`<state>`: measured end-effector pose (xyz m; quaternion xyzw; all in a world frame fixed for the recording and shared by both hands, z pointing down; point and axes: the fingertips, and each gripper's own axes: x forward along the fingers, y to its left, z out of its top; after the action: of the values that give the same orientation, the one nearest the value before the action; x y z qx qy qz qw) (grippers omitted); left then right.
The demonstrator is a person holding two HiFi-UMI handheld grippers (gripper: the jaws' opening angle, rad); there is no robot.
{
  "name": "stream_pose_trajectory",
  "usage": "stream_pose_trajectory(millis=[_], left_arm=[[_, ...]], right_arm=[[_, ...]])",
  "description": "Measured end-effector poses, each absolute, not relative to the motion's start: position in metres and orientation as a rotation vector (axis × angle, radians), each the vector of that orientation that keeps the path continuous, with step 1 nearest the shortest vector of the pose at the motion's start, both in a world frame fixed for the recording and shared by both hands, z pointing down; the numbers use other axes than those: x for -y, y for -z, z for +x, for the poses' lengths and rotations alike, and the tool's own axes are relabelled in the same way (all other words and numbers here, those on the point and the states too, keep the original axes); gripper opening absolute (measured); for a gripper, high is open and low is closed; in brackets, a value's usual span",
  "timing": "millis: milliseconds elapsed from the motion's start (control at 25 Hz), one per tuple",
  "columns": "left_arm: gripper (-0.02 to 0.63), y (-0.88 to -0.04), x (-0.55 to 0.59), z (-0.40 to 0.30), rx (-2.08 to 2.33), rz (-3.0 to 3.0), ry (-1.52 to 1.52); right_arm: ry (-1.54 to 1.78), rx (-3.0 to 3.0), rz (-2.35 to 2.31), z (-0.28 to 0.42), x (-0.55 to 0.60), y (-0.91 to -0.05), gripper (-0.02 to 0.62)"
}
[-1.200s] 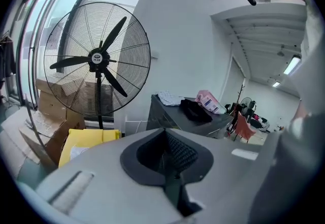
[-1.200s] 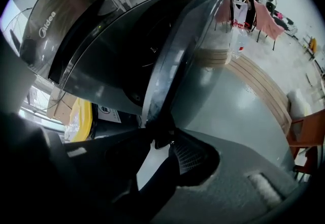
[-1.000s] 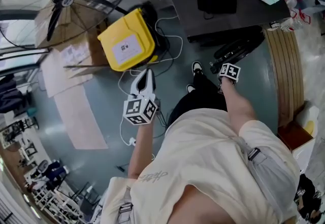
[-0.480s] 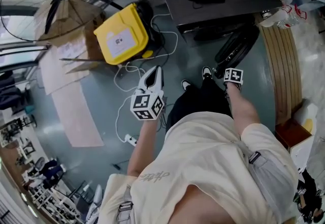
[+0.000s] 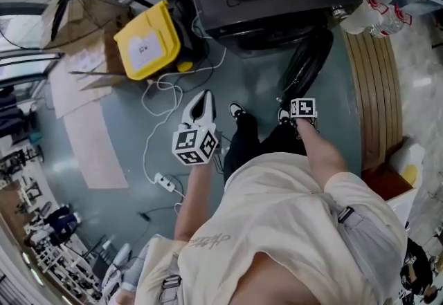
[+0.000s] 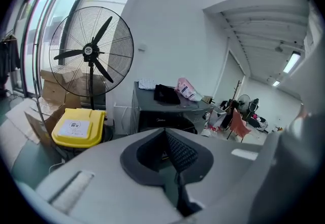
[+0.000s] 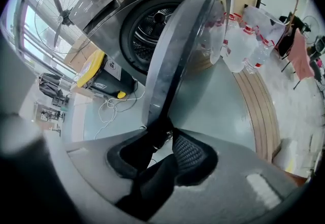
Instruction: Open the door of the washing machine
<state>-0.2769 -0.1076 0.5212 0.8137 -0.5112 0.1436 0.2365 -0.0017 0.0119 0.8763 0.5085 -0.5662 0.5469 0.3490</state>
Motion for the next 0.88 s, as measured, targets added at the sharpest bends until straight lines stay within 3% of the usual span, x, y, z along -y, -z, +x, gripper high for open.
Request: stream_pose_trajectory(millis=[320, 880], left_arm=[[0.017, -0.523, 0.055, -0.227, 1.457, 2.174, -0.400], [0.017, -0.532, 0.010, -0.197, 1.378, 2.201, -0.437]], right_arm=[[-1.259, 1.420, 1.263, 0.059, -0.048, -0.876, 0.126], [-1.288, 1.558, 1.301, 0.095, -0.068, -0.872, 0.098]])
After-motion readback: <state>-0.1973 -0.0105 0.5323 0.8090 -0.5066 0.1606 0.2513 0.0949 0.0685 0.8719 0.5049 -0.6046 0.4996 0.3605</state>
